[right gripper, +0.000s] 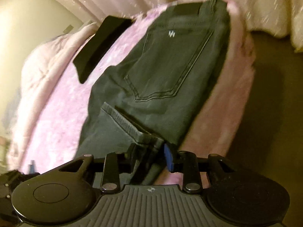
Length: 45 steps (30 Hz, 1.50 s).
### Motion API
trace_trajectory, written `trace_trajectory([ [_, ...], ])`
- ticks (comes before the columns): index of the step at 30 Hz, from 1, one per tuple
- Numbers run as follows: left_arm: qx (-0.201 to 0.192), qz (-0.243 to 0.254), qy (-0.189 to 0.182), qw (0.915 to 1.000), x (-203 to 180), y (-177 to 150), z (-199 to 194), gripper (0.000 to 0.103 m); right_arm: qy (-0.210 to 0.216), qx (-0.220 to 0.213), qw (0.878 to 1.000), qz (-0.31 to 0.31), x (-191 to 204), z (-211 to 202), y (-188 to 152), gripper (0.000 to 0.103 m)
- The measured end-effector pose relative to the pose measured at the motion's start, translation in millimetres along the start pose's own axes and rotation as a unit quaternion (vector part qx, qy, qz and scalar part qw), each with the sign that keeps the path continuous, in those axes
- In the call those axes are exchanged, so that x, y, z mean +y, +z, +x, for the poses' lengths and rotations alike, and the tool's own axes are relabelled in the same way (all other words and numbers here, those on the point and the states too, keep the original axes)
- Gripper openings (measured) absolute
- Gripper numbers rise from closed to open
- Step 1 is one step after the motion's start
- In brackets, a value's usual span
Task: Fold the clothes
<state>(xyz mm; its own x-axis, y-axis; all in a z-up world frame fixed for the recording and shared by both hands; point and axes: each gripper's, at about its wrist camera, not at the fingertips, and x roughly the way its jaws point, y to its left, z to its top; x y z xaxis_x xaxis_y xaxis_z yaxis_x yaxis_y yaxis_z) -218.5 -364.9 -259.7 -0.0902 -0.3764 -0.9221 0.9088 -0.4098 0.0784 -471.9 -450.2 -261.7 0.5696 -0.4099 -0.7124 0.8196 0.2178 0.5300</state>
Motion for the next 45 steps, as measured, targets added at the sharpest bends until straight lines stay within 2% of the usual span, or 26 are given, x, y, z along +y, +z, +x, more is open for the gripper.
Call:
trace_trajectory([
  [5,-0.007,0.058,-0.007,0.9983,15,-21,12,0.087,-0.030,-0.035,0.999,-0.021,27,-23,-21,0.034],
  [8,-0.012,0.082,-0.018,0.9964,22,-33,24,0.087,-0.001,-0.018,0.998,-0.057,51,-2,-42,0.034],
  [12,-0.015,0.097,-0.027,0.9948,31,-45,44,0.088,-0.019,0.006,0.998,-0.053,33,37,-54,0.034],
  [16,-0.018,0.087,-0.043,0.9951,43,-50,55,0.089,-0.029,-0.003,0.997,-0.067,38,32,-59,0.034],
  [17,-0.024,0.090,-0.042,0.9948,45,-51,50,0.088,-0.035,-0.003,0.996,-0.076,44,25,-62,0.036],
  [20,-0.049,0.119,-0.036,0.9911,53,-57,27,0.085,-0.028,0.003,0.991,-0.133,75,-5,-85,0.070],
  [22,-0.064,0.172,-0.037,0.9824,53,-70,13,0.085,-0.010,0.018,0.978,-0.207,103,-22,-111,0.070],
  [24,-0.078,0.228,-0.037,0.9699,52,-84,0,0.085,0.012,0.041,0.953,-0.300,133,-27,-144,0.070],
  [27,-0.095,0.314,-0.041,0.9440,47,-107,-13,0.085,0.034,0.061,0.892,-0.447,163,-17,-194,0.070],
  [31,-0.093,0.422,-0.060,0.9000,24,-136,-1,0.085,-0.013,0.070,0.817,-0.572,164,18,-237,0.069],
  [32,-0.093,0.436,-0.062,0.8930,20,-140,3,0.085,-0.038,0.069,0.790,-0.609,162,28,-243,0.069],
  [33,-0.094,0.447,-0.063,0.8871,16,-143,6,0.085,-0.060,0.067,0.761,-0.642,159,38,-249,0.063],
  [34,-0.098,0.455,-0.062,0.8830,14,-145,10,0.085,-0.071,0.065,0.742,-0.664,155,44,-251,0.061],
  [35,-0.102,0.460,-0.060,0.8802,11,-145,11,0.085,-0.073,0.064,0.743,-0.662,153,44,-247,0.046],
  [36,-0.107,0.464,-0.056,0.8775,9,-144,13,0.085,-0.075,0.064,0.744,-0.661,152,45,-243,0.037],
  [37,-0.112,0.471,-0.053,0.8736,7,-143,13,0.085,-0.077,0.062,0.747,-0.658,151,45,-238,0.033],
  [38,-0.117,0.478,-0.049,0.8693,5,-142,13,0.085,-0.077,0.059,0.755,-0.648,154,38,-232,0.022],
  [39,-0.122,0.485,-0.046,0.8649,3,-142,14,0.085,-0.077,0.055,0.764,-0.639,158,31,-226,0.018],
  [43,-0.139,0.519,-0.028,0.8430,0,-135,14,0.084,-0.077,0.040,0.795,-0.601,171,3,-202,0.017],
  [45,-0.147,0.528,-0.019,0.8363,0,-132,14,0.074,-0.074,0.041,0.798,-0.596,171,-3,-201,0.017],
])
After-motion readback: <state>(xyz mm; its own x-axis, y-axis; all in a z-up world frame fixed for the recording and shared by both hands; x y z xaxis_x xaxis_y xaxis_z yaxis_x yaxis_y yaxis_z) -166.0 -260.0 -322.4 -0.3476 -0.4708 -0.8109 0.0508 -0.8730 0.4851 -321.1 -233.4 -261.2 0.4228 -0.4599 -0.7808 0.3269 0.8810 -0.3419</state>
